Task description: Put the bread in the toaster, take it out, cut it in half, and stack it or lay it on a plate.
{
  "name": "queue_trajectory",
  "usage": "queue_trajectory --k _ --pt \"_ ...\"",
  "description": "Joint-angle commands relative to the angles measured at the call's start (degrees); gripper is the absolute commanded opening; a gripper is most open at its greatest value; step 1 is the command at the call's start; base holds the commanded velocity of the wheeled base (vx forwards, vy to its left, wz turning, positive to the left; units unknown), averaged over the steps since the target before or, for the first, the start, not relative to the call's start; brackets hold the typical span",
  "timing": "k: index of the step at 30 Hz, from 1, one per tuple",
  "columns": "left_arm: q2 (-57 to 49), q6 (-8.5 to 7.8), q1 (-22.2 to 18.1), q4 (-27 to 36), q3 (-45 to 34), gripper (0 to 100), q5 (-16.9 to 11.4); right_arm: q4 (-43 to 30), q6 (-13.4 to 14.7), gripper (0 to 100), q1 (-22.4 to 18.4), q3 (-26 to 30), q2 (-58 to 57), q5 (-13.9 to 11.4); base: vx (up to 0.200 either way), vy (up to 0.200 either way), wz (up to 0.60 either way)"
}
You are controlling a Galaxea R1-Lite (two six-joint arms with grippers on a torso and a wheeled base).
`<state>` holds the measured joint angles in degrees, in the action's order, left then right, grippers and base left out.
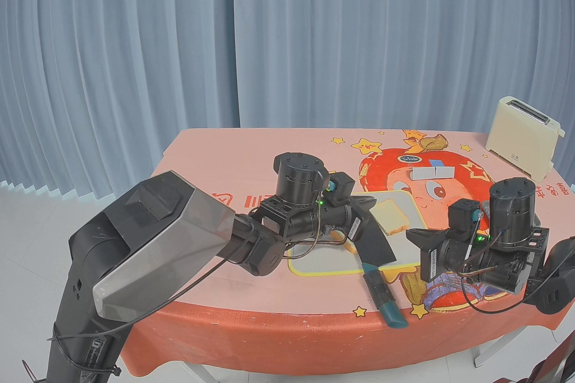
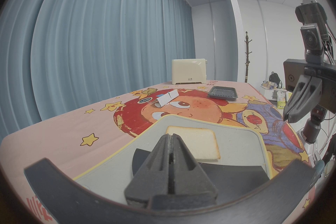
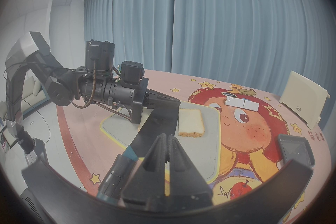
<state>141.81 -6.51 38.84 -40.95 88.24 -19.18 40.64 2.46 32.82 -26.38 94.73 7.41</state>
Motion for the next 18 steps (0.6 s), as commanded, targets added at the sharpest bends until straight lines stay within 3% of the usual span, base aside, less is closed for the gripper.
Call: queue_trajectory --k 1,10,16,18 --pt "-0.57 0.01 0.01 -0.18 0.36 0 0.02 0.05 0.0 0 -0.03 0.01 -0.16 0.06 0.0 0.0 0.0" --pt "-6.02 0.36 -1.22 -0.18 -0.7 0 0.63 0.05 -0.09 0 0.49 -0.43 -0.43 0.15 0.0 0.0 0.0" --pt "-17.89 0.36 -2.72 -1.15 -12.47 0 0.81 0.05 -0.18 0 0.76 -0.34 -0.34 0.15 0.0 0.0 0.0" --pt "-26.15 0.53 -3.95 -2.29 -22.58 0 2.48 0.05 -0.09 0 0.76 -0.25 -0.51 0.23 0.0 0.0 0.0"
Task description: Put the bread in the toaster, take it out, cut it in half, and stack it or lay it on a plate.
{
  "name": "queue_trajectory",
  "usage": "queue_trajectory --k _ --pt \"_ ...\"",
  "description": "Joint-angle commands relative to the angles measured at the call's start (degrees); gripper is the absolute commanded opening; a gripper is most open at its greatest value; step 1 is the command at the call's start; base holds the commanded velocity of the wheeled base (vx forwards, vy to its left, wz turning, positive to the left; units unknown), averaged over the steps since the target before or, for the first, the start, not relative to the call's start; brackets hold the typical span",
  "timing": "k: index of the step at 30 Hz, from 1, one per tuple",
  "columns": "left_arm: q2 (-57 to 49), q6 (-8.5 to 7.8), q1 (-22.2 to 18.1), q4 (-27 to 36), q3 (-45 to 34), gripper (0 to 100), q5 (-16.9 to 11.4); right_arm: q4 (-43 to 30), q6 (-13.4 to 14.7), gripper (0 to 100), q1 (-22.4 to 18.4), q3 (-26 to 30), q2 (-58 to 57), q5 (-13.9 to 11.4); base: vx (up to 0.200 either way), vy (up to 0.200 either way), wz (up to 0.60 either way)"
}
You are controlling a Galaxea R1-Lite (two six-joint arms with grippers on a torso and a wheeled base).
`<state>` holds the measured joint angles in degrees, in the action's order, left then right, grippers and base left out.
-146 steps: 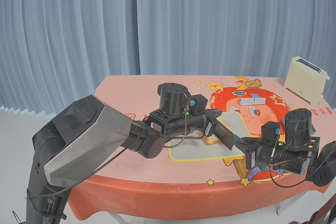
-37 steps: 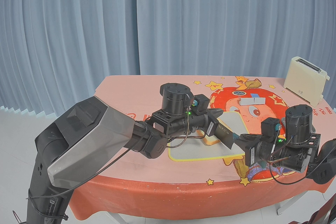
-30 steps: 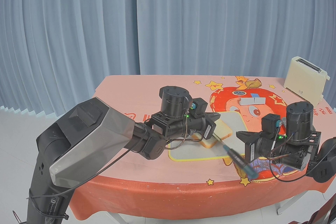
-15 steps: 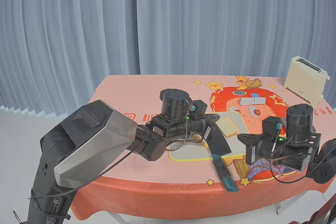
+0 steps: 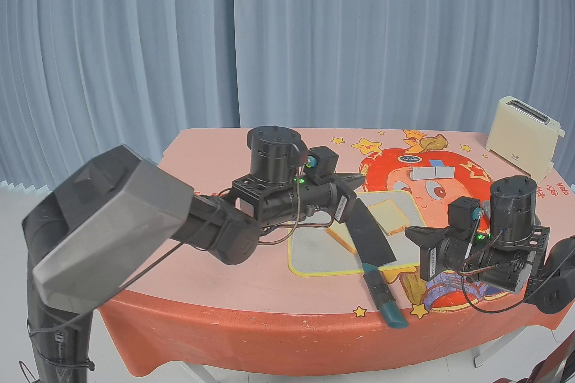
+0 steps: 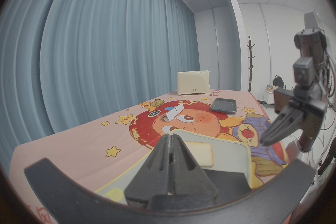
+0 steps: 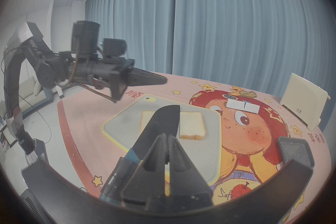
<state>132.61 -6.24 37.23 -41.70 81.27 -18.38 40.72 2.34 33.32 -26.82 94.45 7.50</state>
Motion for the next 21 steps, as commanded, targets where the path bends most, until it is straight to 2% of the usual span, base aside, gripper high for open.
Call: queue_trajectory --k 1,2,3,4,5,7,10,13,15,17,18,19,20,21 --pt "-19.05 0.44 -2.69 -2.07 -18.61 0 2.91 -0.02 -0.06 0 0.26 0.36 -0.23 0.15 0.0 0.0 0.0" --pt "-19.49 0.53 -2.78 -2.15 -19.14 0 3.18 -0.02 -0.06 0 0.26 0.36 -0.32 0.15 0.0 0.0 0.0" --pt "-24.42 0.88 -3.74 -4.44 -25.9 0 5.99 -0.02 -0.06 0 0.43 0.1 -0.32 0.15 0.0 0.0 0.0" --pt "-27.05 0.97 -4.27 -6.55 -29.51 0 7.31 -0.02 0.03 0 0.78 0.01 -0.32 0.06 0.0 0.0 0.0" --pt "-30.04 1.06 -5.24 -8.92 -33.37 0 8.1 -0.02 0.12 100 1.14 0.01 -0.5 -0.03 0.0 0.0 0.0" --pt "-33.91 1.23 -6.91 -12.0 -38.3 0 8.72 -0.02 0.3 100 1.31 -0.25 -0.67 -0.03 0.0 0.0 0.0" --pt "-40.15 4.4 -9.54 -14.11 -44.54 0 9.24 -0.9 1.53 100 3.25 -2.01 -1.55 0.15 0.0 0.0 0.0" --pt "-42.43 6.42 -11.92 -13.93 -44.54 0 9.15 -3.01 1.97 100 4.83 -4.82 -0.67 0.33 0.0 0.0 0.0" --pt "-42.43 6.42 -11.92 -13.93 -44.54 0 9.15 -3.01 1.97 100 4.83 -4.82 -0.67 0.33 0.0 0.0 0.0" --pt "-41.99 6.77 -18.69 -14.11 -42.08 0 8.1 -12.42 1.97 100 7.29 -9.3 2.49 2.17 0.0 0.0 0.0" --pt "-41.99 6.77 -18.86 -14.11 -42.08 0 8.01 -12.77 1.97 100 7.38 -9.48 2.58 2.35 0.0 0.0 0.0" --pt "-41.73 6.68 -21.23 -14.28 -42.08 0 6.43 -16.81 1.97 100 8.43 -10.97 3.37 3.31 0.0 0.0 0.0" --pt "-41.64 6.68 -21.5 -14.28 -42.08 0 6.08 -17.34 1.97 100 8.61 -11.24 3.37 3.4 0.0 0.0 0.0" --pt "-41.38 6.68 -22.64 -14.28 -42.16 0 4.58 -20.06 2.05 100 9.57 -12.56 3.98 3.49 0.0 0.0 0.0"
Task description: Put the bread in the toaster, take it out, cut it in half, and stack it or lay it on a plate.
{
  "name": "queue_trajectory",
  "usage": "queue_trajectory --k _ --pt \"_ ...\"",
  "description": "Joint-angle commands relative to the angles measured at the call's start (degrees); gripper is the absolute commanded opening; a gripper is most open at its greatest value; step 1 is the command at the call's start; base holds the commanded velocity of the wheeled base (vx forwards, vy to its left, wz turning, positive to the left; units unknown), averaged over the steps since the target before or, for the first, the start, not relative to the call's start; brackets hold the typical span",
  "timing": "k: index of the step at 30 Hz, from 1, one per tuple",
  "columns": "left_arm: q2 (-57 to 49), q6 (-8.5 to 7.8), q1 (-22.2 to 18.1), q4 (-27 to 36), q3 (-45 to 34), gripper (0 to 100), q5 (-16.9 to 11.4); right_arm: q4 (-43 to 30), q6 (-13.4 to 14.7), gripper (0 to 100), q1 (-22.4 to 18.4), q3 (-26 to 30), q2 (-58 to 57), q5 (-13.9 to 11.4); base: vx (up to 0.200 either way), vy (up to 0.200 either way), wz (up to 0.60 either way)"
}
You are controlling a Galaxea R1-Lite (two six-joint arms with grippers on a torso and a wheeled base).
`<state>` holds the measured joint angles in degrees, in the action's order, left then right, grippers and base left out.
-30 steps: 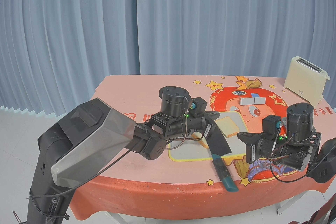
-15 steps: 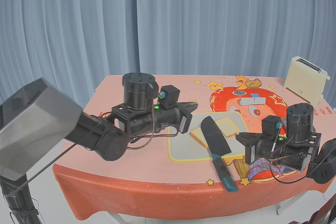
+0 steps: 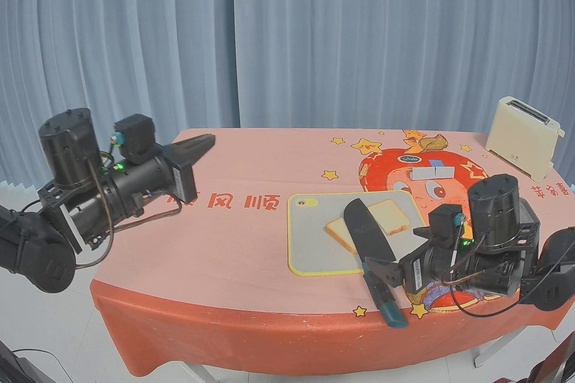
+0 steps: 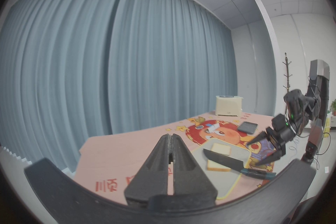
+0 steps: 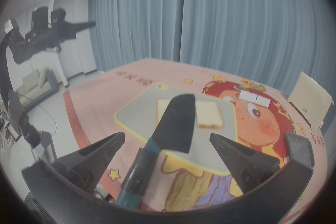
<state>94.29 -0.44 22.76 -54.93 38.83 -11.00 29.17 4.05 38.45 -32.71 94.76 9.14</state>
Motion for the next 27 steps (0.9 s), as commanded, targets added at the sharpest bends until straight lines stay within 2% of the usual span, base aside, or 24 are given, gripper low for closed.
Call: queue_trajectory --k 1,4,6,14,27 --pt "-2.89 0.88 -8.87 -1.06 0.2 0 -3.68 -10.01 0.44 100 5.41 -7.28 4.12 1.84 0.0 0.0 0.0" --pt "-2.8 0.88 -10.89 -1.14 0.46 0 -5.09 -13.09 1.31 100 7.78 -8.43 5.53 2.28 0.0 0.0 0.0" --pt "-2.8 0.7 -11.6 -1.23 0.64 0 -5.44 -14.23 2.98 100 8.57 -9.13 7.64 3.6 0.0 0.0 0.0" --pt "-2.98 0.7 -11.69 -1.23 0.55 0 -5.53 -13.7 4.65 100 8.84 -9.66 11.06 6.41 0.0 0.0 0.0" --pt "-2.89 0.61 -11.69 -1.23 0.2 0 -5.53 -14.05 6.06 100 8.92 -8.78 10.89 6.41 0.0 0.0 0.0"
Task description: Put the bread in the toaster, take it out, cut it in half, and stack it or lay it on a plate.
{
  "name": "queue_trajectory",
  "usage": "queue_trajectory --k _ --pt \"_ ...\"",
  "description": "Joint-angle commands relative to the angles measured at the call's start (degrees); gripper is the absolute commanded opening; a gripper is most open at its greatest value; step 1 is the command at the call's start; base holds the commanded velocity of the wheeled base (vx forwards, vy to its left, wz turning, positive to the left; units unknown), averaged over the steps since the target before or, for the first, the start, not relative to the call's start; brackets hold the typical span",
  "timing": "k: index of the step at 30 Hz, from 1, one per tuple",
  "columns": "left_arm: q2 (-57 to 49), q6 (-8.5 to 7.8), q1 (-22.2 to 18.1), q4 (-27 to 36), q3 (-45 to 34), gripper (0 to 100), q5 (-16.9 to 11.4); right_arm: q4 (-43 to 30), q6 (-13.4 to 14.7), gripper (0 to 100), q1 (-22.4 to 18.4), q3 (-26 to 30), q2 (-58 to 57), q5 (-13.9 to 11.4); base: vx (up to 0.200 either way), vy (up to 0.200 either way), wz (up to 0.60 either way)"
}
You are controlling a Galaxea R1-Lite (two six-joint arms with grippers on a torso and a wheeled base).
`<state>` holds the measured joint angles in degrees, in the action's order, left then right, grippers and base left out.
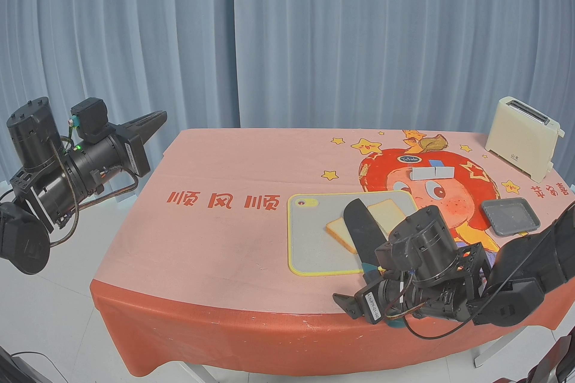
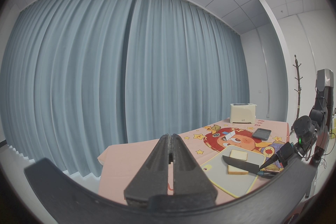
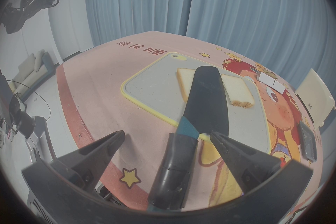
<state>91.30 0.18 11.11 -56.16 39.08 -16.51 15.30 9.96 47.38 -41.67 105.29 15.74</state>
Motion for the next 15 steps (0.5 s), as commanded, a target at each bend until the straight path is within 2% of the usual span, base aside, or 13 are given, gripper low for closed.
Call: queue_trajectory --k 1,10,11,15 --pt "0.11 -0.01 0.06 0.0 -0.06 0 -0.02 -0.18 0.24 100 -0.01 0.18 0.44 -0.18 0.0 0.0 0.0" --pt "0.11 -0.01 -0.12 0.09 0.03 0 -0.28 -0.45 1.73 100 0.52 0.62 0.79 -0.09 0.0 0.0 0.0" --pt "0.02 0.08 -0.12 0.0 0.12 0 -0.46 -0.27 1.73 0 0.52 1.15 0.97 -0.18 0.0 0.0 0.0" --pt "0.02 0.08 -0.12 0.09 0.12 0 -0.46 0.26 1.91 0 0.52 1.06 1.41 -0.18 0.0 0.0 0.0"
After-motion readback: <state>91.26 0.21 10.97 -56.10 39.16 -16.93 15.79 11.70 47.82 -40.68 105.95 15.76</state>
